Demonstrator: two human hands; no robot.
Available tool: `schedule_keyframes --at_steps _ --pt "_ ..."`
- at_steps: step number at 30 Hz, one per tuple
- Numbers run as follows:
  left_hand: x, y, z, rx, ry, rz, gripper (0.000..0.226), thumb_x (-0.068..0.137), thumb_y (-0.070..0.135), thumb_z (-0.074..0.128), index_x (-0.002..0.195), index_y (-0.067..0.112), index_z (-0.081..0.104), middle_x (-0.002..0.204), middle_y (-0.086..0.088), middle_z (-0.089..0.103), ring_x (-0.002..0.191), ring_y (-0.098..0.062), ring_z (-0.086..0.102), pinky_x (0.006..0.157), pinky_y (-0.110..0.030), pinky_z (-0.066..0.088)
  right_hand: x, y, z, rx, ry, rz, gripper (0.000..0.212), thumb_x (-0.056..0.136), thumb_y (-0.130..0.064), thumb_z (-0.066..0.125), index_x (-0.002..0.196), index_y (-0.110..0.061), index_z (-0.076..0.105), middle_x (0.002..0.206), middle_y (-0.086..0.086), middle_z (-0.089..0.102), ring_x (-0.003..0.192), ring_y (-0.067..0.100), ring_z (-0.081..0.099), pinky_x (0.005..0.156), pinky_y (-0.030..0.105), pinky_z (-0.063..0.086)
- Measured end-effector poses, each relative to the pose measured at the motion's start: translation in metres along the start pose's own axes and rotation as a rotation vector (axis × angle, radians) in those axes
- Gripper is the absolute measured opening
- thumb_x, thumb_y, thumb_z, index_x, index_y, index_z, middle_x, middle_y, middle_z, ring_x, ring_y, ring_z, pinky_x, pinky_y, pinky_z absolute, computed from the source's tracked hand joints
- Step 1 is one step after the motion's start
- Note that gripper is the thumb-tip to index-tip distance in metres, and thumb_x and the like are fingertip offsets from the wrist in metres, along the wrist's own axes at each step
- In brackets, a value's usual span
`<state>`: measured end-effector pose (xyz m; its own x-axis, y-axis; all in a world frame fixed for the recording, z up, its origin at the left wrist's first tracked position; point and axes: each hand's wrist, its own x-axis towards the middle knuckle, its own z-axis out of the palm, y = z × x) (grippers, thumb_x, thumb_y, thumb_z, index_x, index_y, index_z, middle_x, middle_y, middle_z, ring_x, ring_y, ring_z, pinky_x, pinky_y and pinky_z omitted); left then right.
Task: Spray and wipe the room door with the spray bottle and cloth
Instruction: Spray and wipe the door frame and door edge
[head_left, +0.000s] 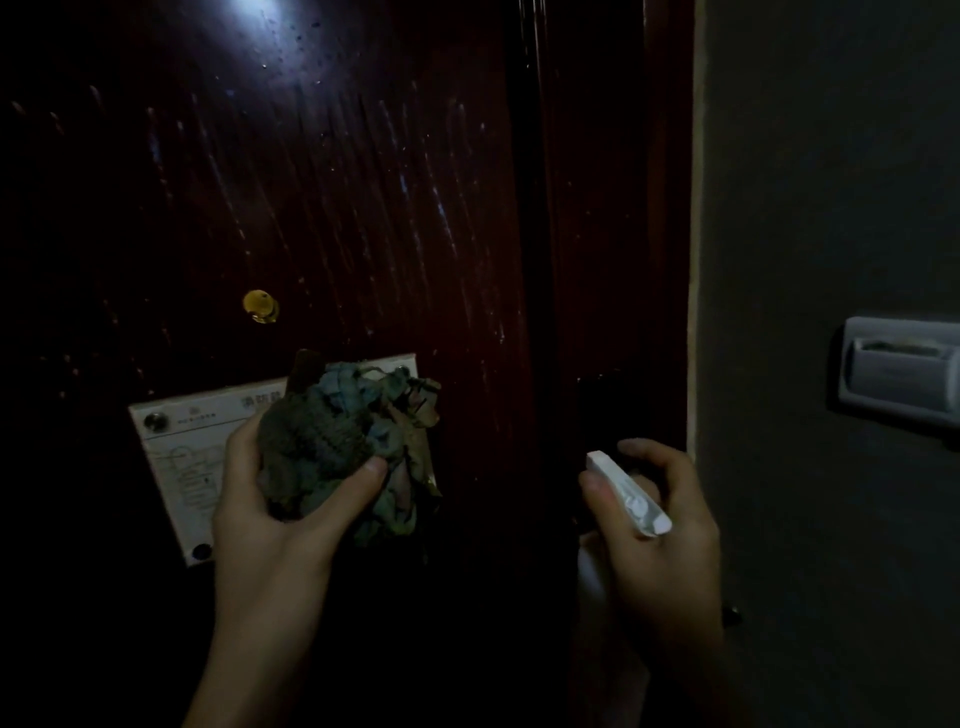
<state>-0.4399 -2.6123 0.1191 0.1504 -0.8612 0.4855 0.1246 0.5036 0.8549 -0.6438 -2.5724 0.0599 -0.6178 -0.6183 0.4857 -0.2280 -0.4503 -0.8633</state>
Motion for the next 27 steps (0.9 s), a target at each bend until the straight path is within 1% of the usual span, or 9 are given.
schedule_keyframes --at_steps 5,7,10,13,16,18,21,25,27 --pt "-0.004 0.000 -0.001 -0.005 0.024 0.010 0.062 0.069 0.021 0.077 0.122 0.040 0.053 0.115 0.011 0.064 0.103 -0.009 0.064 0.081 -0.032 0.052 -0.008 -0.003 -0.007 0.017 0.048 -0.034 0.020 0.086 -0.021 0.071 0.100 -0.029 0.059 0.080 -0.001 0.071 0.066 0.023 0.070 0.064 0.054 0.058" --pt "-0.005 0.001 -0.001 -0.013 0.021 0.010 0.060 0.068 0.022 0.077 0.119 0.043 0.053 0.116 0.011 0.064 0.104 -0.009 0.064 0.081 -0.033 0.053 -0.010 -0.010 -0.009 0.038 0.058 -0.073 0.024 0.085 -0.017 0.071 0.102 -0.029 0.059 0.079 -0.001 0.071 0.065 0.021 0.071 0.063 0.049 0.060" --pt "-0.006 0.004 -0.001 -0.021 0.013 0.013 0.057 0.068 0.022 0.077 0.115 0.044 0.054 0.113 0.011 0.065 0.101 -0.007 0.065 0.075 -0.027 0.052 -0.012 -0.020 -0.010 0.061 0.012 -0.134 0.038 0.084 -0.009 0.070 0.110 -0.034 0.055 0.078 0.001 0.068 0.062 0.012 0.068 0.055 0.023 0.056" --pt "-0.006 0.007 -0.002 -0.028 0.013 0.019 0.060 0.068 0.020 0.077 0.121 0.039 0.055 0.114 0.010 0.065 0.100 -0.008 0.065 0.074 -0.025 0.051 -0.009 -0.029 -0.011 0.061 -0.001 -0.189 0.037 0.084 -0.006 0.069 0.106 -0.034 0.057 0.070 -0.003 0.068 0.054 0.006 0.064 0.051 0.012 0.050" --pt "-0.004 0.010 -0.002 -0.027 0.028 0.041 0.058 0.069 0.016 0.077 0.117 0.040 0.055 0.111 0.010 0.066 0.097 -0.005 0.065 0.073 -0.022 0.049 -0.007 -0.032 -0.014 0.105 0.006 -0.184 0.027 0.084 -0.001 0.068 0.099 -0.022 0.060 0.066 -0.015 0.068 0.051 -0.002 0.062 0.046 0.009 0.047" --pt "-0.002 0.012 -0.001 -0.031 0.026 0.042 0.058 0.070 0.015 0.078 0.117 0.039 0.055 0.112 0.010 0.065 0.100 -0.007 0.064 0.074 -0.024 0.049 -0.007 -0.031 -0.014 0.103 0.031 -0.196 0.031 0.082 -0.002 0.071 0.101 -0.024 0.060 0.073 -0.006 0.069 0.053 0.001 0.064 0.051 0.011 0.050" --pt "0.000 0.014 -0.001 -0.021 0.019 0.042 0.054 0.072 0.010 0.078 0.110 0.042 0.056 0.111 0.009 0.065 0.099 -0.007 0.063 0.075 -0.024 0.048 -0.005 -0.029 -0.011 0.106 0.023 -0.174 0.039 0.079 -0.006 0.073 0.105 -0.034 0.060 0.074 0.012 0.066 0.054 0.021 0.064 0.054 0.025 0.055" --pt "0.003 0.015 0.000 -0.008 0.029 0.044 0.053 0.069 0.009 0.080 0.098 0.047 0.058 0.107 0.011 0.066 0.098 -0.006 0.063 0.082 -0.030 0.051 0.002 -0.029 -0.012 0.109 0.007 -0.145 0.033 0.078 -0.001 0.074 0.099 -0.023 0.062 0.075 -0.016 0.072 0.064 0.000 0.067 0.061 0.020 0.055" --pt "0.005 0.016 0.000 -0.009 0.028 0.045 0.052 0.068 0.012 0.080 0.099 0.048 0.058 0.108 0.010 0.066 0.099 -0.008 0.064 0.085 -0.036 0.052 0.004 -0.029 -0.013 0.098 0.012 -0.149 0.029 0.078 0.001 0.074 0.096 -0.018 0.063 0.074 -0.019 0.071 0.063 -0.003 0.066 0.058 0.010 0.051"
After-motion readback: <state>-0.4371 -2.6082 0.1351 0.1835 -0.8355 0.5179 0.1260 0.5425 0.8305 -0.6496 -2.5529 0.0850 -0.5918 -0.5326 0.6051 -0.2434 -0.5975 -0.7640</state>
